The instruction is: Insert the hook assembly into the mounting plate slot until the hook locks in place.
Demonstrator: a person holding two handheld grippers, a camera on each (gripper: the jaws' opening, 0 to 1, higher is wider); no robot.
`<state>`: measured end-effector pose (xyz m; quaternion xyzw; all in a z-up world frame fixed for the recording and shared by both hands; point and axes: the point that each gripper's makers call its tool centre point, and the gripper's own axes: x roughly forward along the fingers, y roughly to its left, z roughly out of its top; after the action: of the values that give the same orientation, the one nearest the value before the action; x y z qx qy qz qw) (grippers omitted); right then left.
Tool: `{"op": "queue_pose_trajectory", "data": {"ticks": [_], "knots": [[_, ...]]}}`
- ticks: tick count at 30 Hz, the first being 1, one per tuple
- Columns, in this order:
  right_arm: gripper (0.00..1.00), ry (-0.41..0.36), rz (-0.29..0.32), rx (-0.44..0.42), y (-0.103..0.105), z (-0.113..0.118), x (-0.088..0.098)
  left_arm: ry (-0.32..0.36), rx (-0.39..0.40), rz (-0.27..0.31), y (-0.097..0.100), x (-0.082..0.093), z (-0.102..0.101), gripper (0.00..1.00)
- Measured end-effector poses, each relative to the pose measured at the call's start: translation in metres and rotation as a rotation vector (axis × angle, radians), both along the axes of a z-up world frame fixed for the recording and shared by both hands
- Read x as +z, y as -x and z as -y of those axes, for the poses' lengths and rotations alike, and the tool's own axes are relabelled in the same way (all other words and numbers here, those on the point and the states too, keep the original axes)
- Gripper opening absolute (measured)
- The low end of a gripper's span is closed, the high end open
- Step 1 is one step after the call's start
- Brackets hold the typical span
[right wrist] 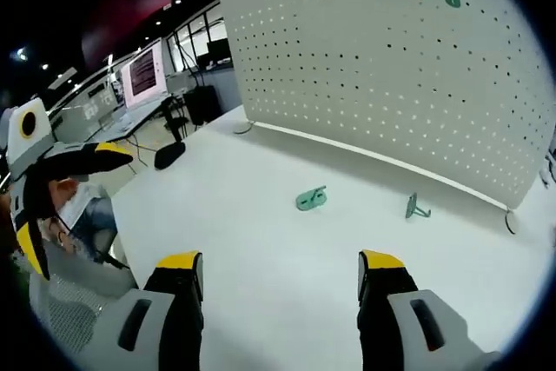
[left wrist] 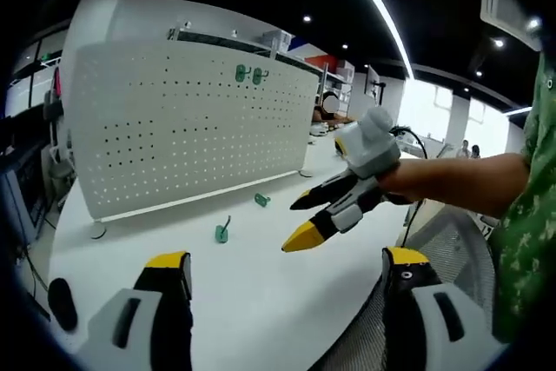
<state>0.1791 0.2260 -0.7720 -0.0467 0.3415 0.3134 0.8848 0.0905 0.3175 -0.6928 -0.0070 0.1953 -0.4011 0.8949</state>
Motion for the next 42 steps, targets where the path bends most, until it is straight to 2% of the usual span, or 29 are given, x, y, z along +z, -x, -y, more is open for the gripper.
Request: {"op": "queue_pose_trajectory", "data": {"ticks": [11, 19, 24, 38, 42], "knots": [[0.69, -0.003, -0.035, -0.024, -0.027, -0.024, -0.005, 0.014, -0.014, -0.004, 0.004, 0.002, -0.009, 0.91], [0.63, -0.001, -0.071, -0.042, -0.05, -0.032, -0.008, 0.032, -0.027, -0.004, 0.002, 0.004, -0.01, 0.9], [0.6, 0.026, -0.104, -0.053, -0.063, -0.031, -0.017, 0.042, -0.03, -0.003, 0.0, 0.006, -0.009, 0.89], [0.5, -0.001, -0.198, -0.12, -0.085, -0.033, -0.035, 0.045, -0.049, -0.001, -0.003, 0.01, -0.005, 0.88], [0.44, -0.022, -0.23, -0.186, -0.09, -0.03, -0.039, 0.046, -0.059, -0.005, -0.004, 0.01, -0.003, 0.87]]}}
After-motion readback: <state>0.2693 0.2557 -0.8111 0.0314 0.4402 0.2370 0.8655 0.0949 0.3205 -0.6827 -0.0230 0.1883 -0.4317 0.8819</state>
